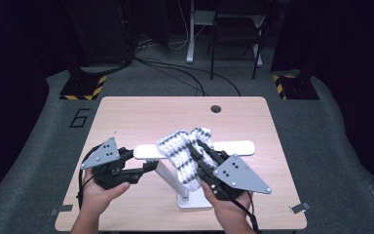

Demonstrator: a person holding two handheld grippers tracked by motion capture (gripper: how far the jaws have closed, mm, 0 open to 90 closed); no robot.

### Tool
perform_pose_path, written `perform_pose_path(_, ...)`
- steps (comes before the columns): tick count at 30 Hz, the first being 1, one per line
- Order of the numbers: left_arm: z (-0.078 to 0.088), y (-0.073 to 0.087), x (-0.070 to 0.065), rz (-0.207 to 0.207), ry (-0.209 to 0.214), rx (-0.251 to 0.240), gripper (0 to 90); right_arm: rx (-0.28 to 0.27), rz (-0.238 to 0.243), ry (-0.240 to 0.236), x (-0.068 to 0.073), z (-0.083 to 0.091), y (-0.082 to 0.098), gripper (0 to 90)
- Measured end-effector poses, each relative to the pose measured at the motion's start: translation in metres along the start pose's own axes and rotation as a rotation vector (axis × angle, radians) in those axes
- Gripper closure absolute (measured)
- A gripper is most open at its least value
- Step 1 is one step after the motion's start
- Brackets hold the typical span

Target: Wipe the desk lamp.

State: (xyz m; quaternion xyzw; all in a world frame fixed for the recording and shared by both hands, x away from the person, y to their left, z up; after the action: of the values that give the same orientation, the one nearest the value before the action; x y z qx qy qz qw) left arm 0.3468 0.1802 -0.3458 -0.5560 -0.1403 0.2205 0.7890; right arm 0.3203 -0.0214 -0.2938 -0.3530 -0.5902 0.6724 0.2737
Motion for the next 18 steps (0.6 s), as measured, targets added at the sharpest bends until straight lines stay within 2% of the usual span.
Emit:
perform_pose_path(1,0.0,0.0,-0.001,0.009,0.003,-0.002,53.2,0.002,0.001,0.009,-0.005,0.003,0.0,76.2)
perform_pose_path(8,-0.001,-0.001,-0.001,0.003,0.003,-0.005,53.1,-0.018,-0.026,0.093,-0.042,0.031,0.007,76.2)
perform_pose_path(14,-0.001,-0.001,-0.001,0.007,0.003,-0.006,53.1,-0.017,-0.033,0.162,-0.065,0.052,0.009,76.2)
perform_pose_path(18,-0.001,-0.001,-0.001,0.003,0.003,-0.004,53.2,-0.021,-0.056,0.189,-0.077,0.06,0.011,76.2)
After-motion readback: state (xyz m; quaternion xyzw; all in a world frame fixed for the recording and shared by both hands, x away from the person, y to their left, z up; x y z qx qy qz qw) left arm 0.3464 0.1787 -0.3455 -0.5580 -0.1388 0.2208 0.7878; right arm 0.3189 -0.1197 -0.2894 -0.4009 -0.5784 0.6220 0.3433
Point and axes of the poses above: each handheld gripper's, and its own axes: z roughly backward along the jaws, y roughly out of its underside, x roughly to its left, the point moved 7 cm from there along -z, roughly forward along the jaws, and after that the axes turned 3 degrees about x, right-handed, at the moved point
